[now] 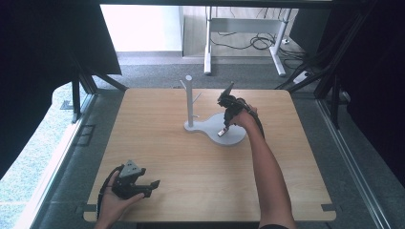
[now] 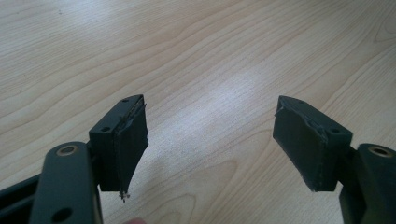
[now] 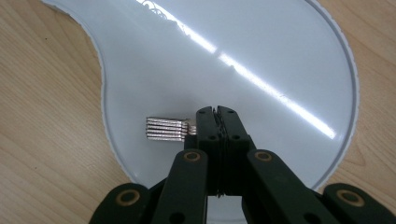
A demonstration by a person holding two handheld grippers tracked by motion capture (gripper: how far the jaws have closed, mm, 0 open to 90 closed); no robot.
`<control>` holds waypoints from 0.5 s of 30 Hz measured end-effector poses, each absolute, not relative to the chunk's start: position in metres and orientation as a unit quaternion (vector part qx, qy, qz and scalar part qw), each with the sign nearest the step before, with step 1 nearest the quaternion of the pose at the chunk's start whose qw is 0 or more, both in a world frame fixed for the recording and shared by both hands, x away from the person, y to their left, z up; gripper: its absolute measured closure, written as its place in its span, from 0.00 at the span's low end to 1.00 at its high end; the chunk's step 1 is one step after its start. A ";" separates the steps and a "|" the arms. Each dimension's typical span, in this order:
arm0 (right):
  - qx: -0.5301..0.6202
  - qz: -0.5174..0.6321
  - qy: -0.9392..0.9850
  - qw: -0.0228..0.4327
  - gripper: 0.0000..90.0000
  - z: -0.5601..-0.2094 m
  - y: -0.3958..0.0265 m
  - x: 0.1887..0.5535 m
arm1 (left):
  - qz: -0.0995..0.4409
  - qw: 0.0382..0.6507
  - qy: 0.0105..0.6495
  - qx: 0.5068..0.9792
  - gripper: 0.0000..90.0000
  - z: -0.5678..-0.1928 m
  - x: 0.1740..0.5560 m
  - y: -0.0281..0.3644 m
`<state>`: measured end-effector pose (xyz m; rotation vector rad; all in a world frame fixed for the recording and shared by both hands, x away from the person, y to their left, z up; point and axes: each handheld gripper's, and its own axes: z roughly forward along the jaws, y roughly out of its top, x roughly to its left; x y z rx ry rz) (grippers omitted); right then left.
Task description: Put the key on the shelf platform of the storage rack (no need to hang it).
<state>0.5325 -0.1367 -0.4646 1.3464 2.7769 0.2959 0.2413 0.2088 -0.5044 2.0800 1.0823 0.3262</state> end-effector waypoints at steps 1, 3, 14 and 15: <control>0.433 0.097 0.896 0.022 0.99 -0.465 -0.137 0.533 | 0.127 0.377 0.423 0.814 0.29 -0.504 0.241 0.209; 0.435 0.100 0.895 0.022 0.99 -0.466 -0.137 0.533 | 0.127 0.377 0.424 0.814 0.29 -0.505 0.241 0.209; 0.436 0.108 0.893 0.030 0.87 -0.467 -0.137 0.531 | 0.127 0.377 0.422 0.815 0.29 -0.504 0.241 0.209; 0.435 0.110 0.893 0.033 0.85 -0.467 -0.138 0.531 | 0.127 0.376 0.423 0.814 0.29 -0.504 0.241 0.209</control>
